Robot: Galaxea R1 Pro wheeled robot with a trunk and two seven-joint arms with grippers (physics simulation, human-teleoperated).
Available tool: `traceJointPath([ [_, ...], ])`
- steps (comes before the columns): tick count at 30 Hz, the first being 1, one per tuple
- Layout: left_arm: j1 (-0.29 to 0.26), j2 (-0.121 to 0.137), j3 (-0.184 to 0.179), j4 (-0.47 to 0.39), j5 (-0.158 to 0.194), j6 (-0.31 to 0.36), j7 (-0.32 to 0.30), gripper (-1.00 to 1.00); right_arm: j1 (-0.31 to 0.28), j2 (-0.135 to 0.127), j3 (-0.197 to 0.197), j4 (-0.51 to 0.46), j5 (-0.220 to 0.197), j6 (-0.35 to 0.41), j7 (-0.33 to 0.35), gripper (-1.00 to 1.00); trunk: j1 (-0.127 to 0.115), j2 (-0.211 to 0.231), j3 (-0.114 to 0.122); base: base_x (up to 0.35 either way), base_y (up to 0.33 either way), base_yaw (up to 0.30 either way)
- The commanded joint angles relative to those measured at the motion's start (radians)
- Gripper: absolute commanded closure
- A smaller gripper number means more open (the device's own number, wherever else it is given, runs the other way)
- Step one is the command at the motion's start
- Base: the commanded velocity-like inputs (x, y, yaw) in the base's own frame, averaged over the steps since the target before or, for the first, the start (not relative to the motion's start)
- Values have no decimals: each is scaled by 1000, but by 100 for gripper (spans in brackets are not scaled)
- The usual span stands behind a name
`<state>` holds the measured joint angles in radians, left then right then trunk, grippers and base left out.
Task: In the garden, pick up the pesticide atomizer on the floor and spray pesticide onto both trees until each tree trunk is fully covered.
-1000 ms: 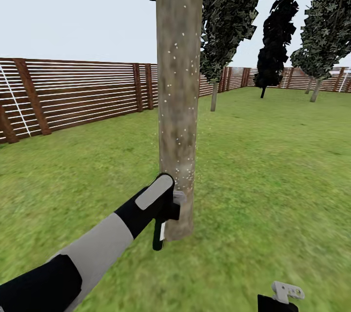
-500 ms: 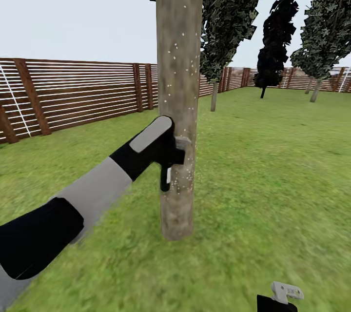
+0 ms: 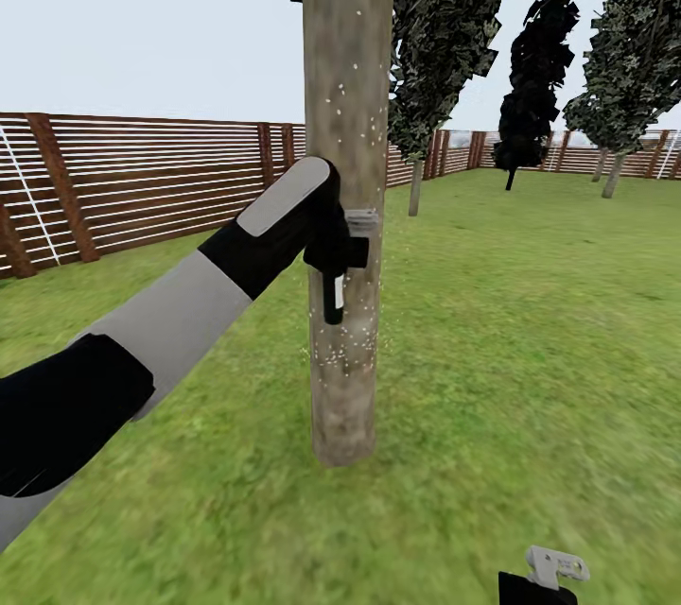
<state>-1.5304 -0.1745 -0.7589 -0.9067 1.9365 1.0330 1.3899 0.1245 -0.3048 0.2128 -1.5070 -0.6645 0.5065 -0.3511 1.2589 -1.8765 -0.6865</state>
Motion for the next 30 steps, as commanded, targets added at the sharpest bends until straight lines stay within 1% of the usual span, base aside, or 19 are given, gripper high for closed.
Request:
traceJointPath([
  [1, 3, 0, -1, -14, 6, 10, 12, 100, 0, -1, 2, -1, -10, 0, -10, 100, 0, 0, -1, 0, 0, 0],
  [3, 27, 0, -4, -43, 4, 9, 14, 100, 0, -2, 1, -1, -10, 0, -9, 100, 0, 0, -1, 0, 0, 0],
  [5, 72, 1, -6, -56, -5, 9, 17, 100, 0, -2, 1, -1, -10, 0, -9, 100, 0, 0, -1, 0, 0, -17],
  [6, 104, 1, -6, -60, -20, 9, 16, 100, 0, -2, 0, -1, -10, 0, -9, 100, 0, 0, -1, 0, 0, -105],
  [8, 147, 1, -6, -61, -48, 10, 15, 100, 0, -2, 0, -1, -10, 0, -9, 100, 0, 0, -1, 0, 0, -159],
  [9, 185, 1, -6, -62, -65, 10, 14, 100, 0, -2, 0, -1, -10, 0, -9, 100, 0, 0, -1, 0, 0, -209],
  [10, 206, 1, -6, -62, -74, 11, 13, 100, 0, -2, 0, -1, -10, 0, -9, 100, 0, 0, -1, 0, 0, -222],
  [11, 236, 1, -7, -62, -95, 11, 13, 100, 0, -2, 0, -1, -10, 0, -9, 100, 0, 0, -1, 0, 31, -234],
  [14, 293, 2, -7, -61, -148, 11, 8, 100, 0, -2, 0, -1, -10, 0, -9, 100, 0, 0, -1, -5, 107, -241],
  [16, 342, 3, -7, -60, -190, 11, 4, 100, 0, -2, 0, -1, -10, 0, -9, 100, 0, 0, -1, -73, 191, -245],
  [17, 363, 3, -7, -60, -201, 10, 3, 100, 0, -3, -1, -1, -10, 0, -9, 100, 0, 0, -1, -117, 212, -246],
  [19, 388, 3, -7, -60, -208, 10, 0, 100, 0, -3, -2, 0, -10, 0, -9, 100, 0, 0, -1, -130, 218, -231],
  [22, 426, 3, -6, -58, -213, -1, -7, 100, 2, -5, -2, 2, -10, -3, -7, 100, 0, 0, -1, -154, 250, -73],
  [24, 447, 3, -5, -58, -219, -10, -41, 100, 22, -5, -3, 3, -10, -6, -4, 100, 0, 0, -1, -162, 271, -20],
  [26, 478, 4, -5, -55, -274, -16, -123, 100, 48, -5, -3, 9, -10, -10, 0, 100, 0, 0, -1, -143, 289, -7],
  [27, 500, 6, -3, -56, -310, -17, -155, 100, 54, -5, -3, 20, -9, -13, 2, 100, 0, 0, -1, -102, 305, -25],
  [28, 529, 11, -1, -56, -370, -24, -192, 100, 58, -7, -4, 38, -8, -31, 3, 100, 0, 0, 0, -52, 319, -104],
  [29, 541, 14, -1, -55, -412, -40, -209, 100, 61, -9, -4, 48, -8, -49, 5, 100, 0, 0, 0, -33, 325, -148],
  [30, 551, 16, -1, -56, -469, -71, -224, 100, 62, -10, -4, 57, -7, -69, 10, 100, 0, 0, 1, -17, 330, -186],
])
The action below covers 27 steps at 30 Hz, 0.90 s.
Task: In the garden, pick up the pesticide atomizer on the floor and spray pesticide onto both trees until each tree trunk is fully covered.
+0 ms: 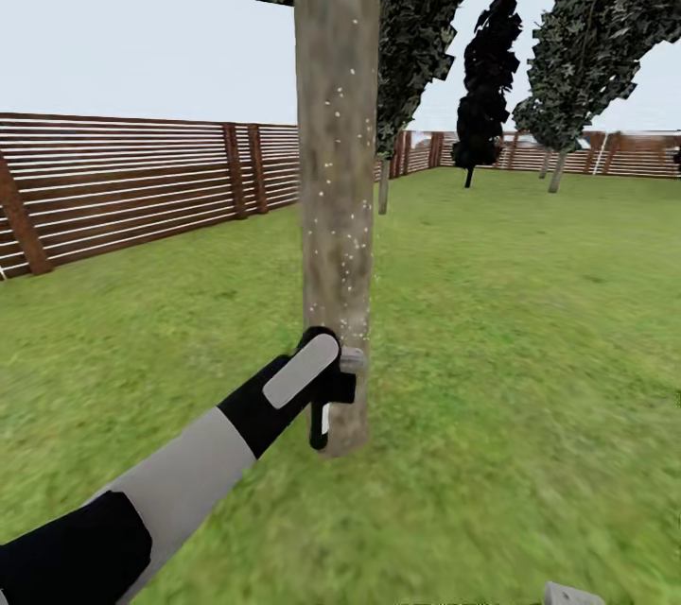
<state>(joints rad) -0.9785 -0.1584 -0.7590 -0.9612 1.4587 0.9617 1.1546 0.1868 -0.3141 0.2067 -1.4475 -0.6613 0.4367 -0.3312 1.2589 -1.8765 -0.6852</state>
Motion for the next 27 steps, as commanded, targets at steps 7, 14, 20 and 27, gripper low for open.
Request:
traceJointPath([
  [7, 12, 3, -6, 5, -77, -107, -4, 100, 9, -3, 2, 7, 2, -19, -2, 100, 0, -1, 0, -3, 344, -92],
  [14, 64, 2, -15, -5, -210, -246, -3, 100, 9, -5, 1, 7, -1, -18, -1, 100, 0, -1, 0, 55, 350, -103],
  [20, 115, 1, -16, -8, -209, -240, -10, 100, 14, -4, 2, 7, -6, -13, -2, 100, 0, -1, 0, 81, 344, -19],
  [27, 128, 2, -15, -56, -207, -236, -10, 100, 17, -3, 1, 7, -10, -12, -2, 100, 0, -1, 0, 16, 68, -117],
])
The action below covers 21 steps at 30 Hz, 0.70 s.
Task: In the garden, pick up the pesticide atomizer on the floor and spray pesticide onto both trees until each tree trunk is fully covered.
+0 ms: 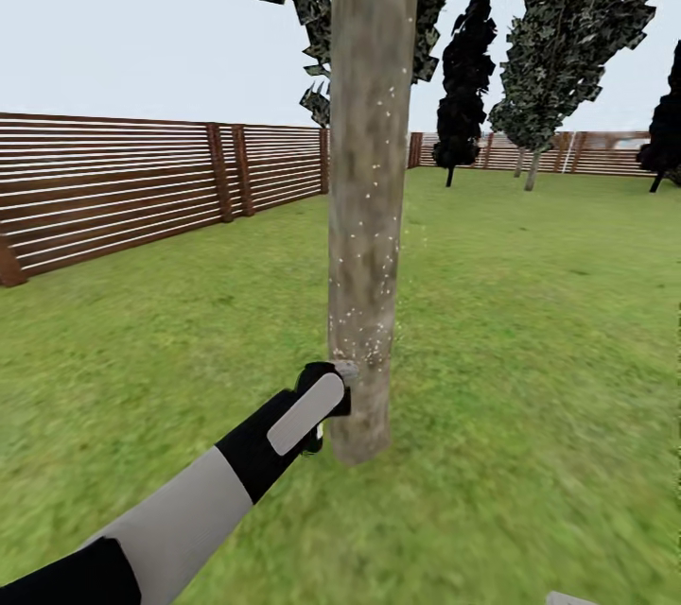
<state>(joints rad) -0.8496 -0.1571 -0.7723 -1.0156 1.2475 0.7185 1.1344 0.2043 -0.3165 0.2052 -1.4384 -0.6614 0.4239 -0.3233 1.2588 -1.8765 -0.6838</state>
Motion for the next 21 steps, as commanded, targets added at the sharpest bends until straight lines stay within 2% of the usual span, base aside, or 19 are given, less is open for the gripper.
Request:
traceJointPath([
  [1, -1, 0, 0, -9, 6, 8, 9, 100, 0, -1, 2, -2, -10, 1, -10, 100, 0, 0, -1, 1, 6, -126],
  [2, -1, 1, 1, -25, 13, 15, 7, 100, 0, -1, 2, -2, -10, 1, -10, 100, 0, 0, -1, 1, 4, -125],
  [3, 0, 8, 0, -50, 31, 63, -25, 100, 0, -1, 2, -2, -10, 1, -10, 100, 0, 0, -1, 0, 2, -115],
  [5, 5, 29, 0, -66, 37, 96, -61, 100, 0, -1, 2, -3, -10, 1, -10, 100, 0, 0, -1, 0, 1, -102],
  [8, 26, 93, 3, -89, 46, 114, -84, 100, 0, -2, 2, -3, -10, 2, -9, 100, 0, 0, -1, 0, 0, -99],
  [10, 33, 114, 6, -92, 48, 117, -88, 100, 0, -2, 3, -3, -10, 2, -9, 100, 0, 0, -1, 71, 79, -153],
  [13, 36, 122, 7, -90, 50, 117, -87, 100, 1, -2, 3, -3, -10, 1, -9, 100, 0, 0, -1, 175, 237, -178],
  [21, 37, 118, 4, -86, 51, 118, -85, 100, 1, -1, 3, -1, -11, 0, -9, 100, 0, 0, -1, 145, 326, -161],
])
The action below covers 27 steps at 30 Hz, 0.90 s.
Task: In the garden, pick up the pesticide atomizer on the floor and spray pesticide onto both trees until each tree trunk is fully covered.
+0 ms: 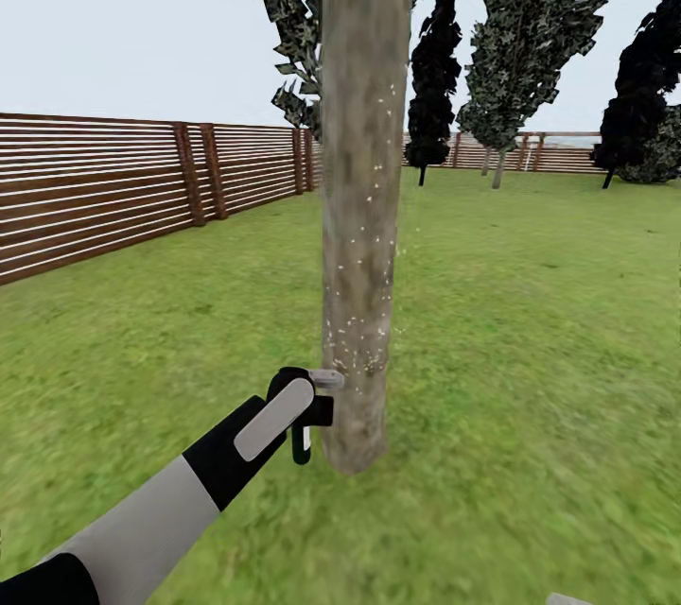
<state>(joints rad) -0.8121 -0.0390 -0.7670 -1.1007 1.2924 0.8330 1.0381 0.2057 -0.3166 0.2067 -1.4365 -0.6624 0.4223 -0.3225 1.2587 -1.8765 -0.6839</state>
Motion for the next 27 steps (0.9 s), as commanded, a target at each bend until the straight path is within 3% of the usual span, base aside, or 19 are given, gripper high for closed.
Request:
traceJointPath([
  [1, -1, 0, -2, -1, 7, 3, 11, 100, 0, -1, 2, -3, -10, 1, -10, 100, 0, 0, -1, 80, 348, -42],
  [22, 1, -9, -6, 2, -1, 1, 10, 100, 0, -2, 0, -4, -10, 4, -9, 100, 0, 0, -1, 13, 350, -217],
  [27, 1, -12, -6, 2, -1, 1, 10, 100, 0, -2, 0, -4, -10, 4, -9, 100, 0, 0, -1, 0, 350, -67],
])
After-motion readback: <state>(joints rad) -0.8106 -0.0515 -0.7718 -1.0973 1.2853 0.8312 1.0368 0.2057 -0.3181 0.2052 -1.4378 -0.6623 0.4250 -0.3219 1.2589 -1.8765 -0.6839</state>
